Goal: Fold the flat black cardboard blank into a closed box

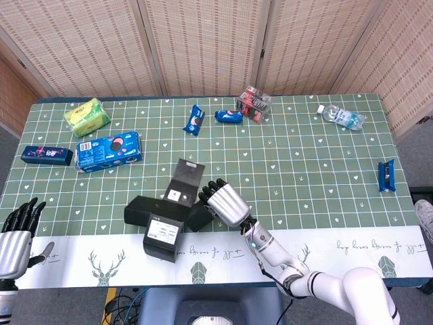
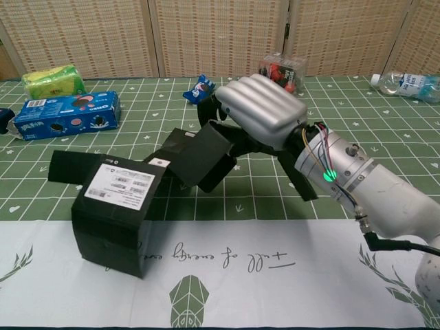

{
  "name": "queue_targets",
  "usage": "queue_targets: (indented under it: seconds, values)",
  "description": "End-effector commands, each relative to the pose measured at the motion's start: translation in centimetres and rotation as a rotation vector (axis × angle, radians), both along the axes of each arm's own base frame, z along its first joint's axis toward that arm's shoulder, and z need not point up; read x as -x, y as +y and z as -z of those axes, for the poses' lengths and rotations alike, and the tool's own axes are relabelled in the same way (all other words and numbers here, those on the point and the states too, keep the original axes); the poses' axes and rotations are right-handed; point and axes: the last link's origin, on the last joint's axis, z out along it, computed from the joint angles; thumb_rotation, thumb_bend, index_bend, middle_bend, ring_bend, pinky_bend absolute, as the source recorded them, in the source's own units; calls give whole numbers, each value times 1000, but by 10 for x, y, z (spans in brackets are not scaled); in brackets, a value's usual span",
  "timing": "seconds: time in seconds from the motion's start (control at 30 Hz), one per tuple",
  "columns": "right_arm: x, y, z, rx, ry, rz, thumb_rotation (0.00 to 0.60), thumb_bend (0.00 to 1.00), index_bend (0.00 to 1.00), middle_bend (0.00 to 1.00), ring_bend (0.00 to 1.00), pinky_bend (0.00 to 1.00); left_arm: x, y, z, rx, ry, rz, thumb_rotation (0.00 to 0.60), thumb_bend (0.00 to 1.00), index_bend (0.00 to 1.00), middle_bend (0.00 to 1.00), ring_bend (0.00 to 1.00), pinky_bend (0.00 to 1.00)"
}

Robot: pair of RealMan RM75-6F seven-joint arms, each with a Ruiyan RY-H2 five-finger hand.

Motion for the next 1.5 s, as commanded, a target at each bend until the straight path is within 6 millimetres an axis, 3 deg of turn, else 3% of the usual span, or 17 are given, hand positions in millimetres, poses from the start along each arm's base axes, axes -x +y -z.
queue_targets:
  seconds: [0.03,0.17,0.23,0.27,0.33,0.63,1.03,1.2,1.5]
  values:
    - [-17,-15,-27,-26,-121,61,600,628,631,577,521,536,1,0,0,-2,-2,-1,600,230,17,0,0,105]
    - [-23,-19,-40,-45,-178,98,600,654,645,594,542,560,1,-1,1,-2,-4,-3,600,230,18,0,0,105]
    - [-29,-24,-58,-86,-281,157,600,661,646,595,543,561,3,-1,2,2,-6,-6,600,230,18,0,0,105]
    - [-32,-25,-71,-162,-419,228,600,665,646,595,543,564,3,0,2,6,-5,-8,600,230,18,0,0,105]
    - [-32,-24,-84,-238,-474,289,600,671,646,596,543,574,4,1,3,8,-6,-8,600,231,18,0,0,105]
    - [-1,-25,-108,-506,-457,585,600,701,646,596,550,602,5,2,6,22,-11,-6,600,231,18,0,0,105]
    - [24,-25,-91,-797,-327,843,600,706,646,535,532,604,5,6,13,49,-21,-2,600,231,17,0,0,105]
    - [30,-28,-89,-882,-240,894,600,703,601,496,457,508,6,6,15,55,-24,-4,600,230,18,0,0,105]
    - [41,-34,-80,-894,-135,957,600,671,514,436,393,431,6,7,19,70,-28,-4,600,231,18,0,0,105]
